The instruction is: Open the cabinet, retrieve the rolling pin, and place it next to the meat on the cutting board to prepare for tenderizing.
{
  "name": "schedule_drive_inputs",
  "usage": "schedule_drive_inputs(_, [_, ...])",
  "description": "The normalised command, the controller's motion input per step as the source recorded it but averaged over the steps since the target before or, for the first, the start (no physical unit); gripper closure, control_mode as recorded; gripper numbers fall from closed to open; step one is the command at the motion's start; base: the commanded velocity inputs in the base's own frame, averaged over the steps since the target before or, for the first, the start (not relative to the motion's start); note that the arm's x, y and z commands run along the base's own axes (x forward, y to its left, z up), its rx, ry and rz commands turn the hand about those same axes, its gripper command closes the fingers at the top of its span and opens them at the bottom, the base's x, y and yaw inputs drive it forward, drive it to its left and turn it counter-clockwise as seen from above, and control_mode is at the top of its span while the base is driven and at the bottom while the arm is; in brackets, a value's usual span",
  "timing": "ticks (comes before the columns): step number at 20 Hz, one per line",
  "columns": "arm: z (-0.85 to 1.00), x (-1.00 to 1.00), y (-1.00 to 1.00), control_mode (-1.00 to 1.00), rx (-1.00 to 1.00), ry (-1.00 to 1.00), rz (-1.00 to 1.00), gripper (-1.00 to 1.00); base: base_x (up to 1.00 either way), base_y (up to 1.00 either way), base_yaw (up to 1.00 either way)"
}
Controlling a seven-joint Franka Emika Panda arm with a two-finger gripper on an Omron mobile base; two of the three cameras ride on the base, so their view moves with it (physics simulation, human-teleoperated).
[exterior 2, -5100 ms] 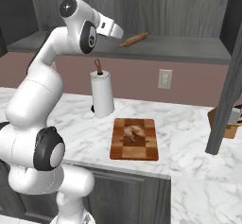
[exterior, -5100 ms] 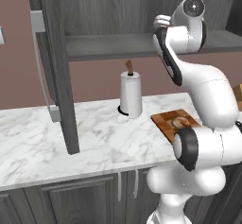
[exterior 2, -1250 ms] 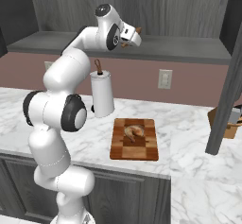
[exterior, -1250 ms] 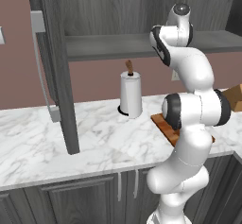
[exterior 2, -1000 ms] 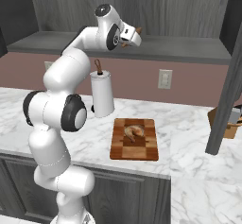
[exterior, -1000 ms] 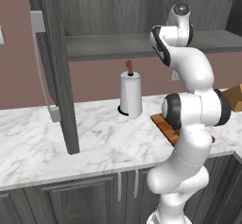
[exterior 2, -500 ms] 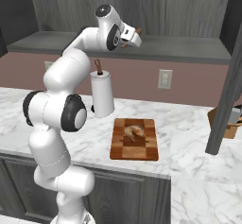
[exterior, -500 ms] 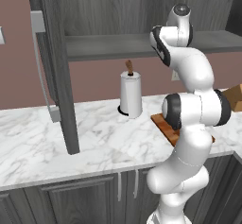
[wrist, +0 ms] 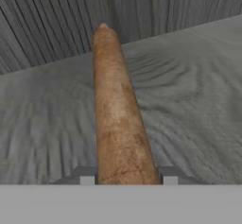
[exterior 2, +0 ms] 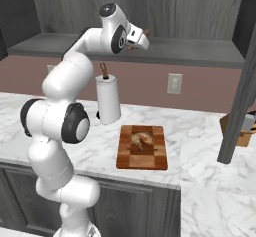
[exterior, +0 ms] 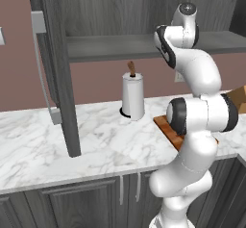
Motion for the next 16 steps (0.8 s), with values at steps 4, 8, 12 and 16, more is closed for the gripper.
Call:
schedule_drive_inputs(4, [0.0, -0.74, 0.0, -1.0, 0.0, -0.06, 0.0, 1.0, 0.0, 0.0, 0.0])
schedule_drive_inputs(8, [0.0, -0.93, -0.03, -1.0, 0.0, -0.06, 0.0, 1.0, 0.0, 0.0, 0.0])
schedule_drive_inputs(12, [0.0, -1.0, 0.0, -1.0, 0.0, -0.05, 0.0, 1.0, 0.0, 0.0, 0.0])
schedule_drive_inputs(16, [0.02, -1.0, 0.0, -1.0, 0.0, -0.01, -0.02, 1.0, 0.0, 0.0, 0.0])
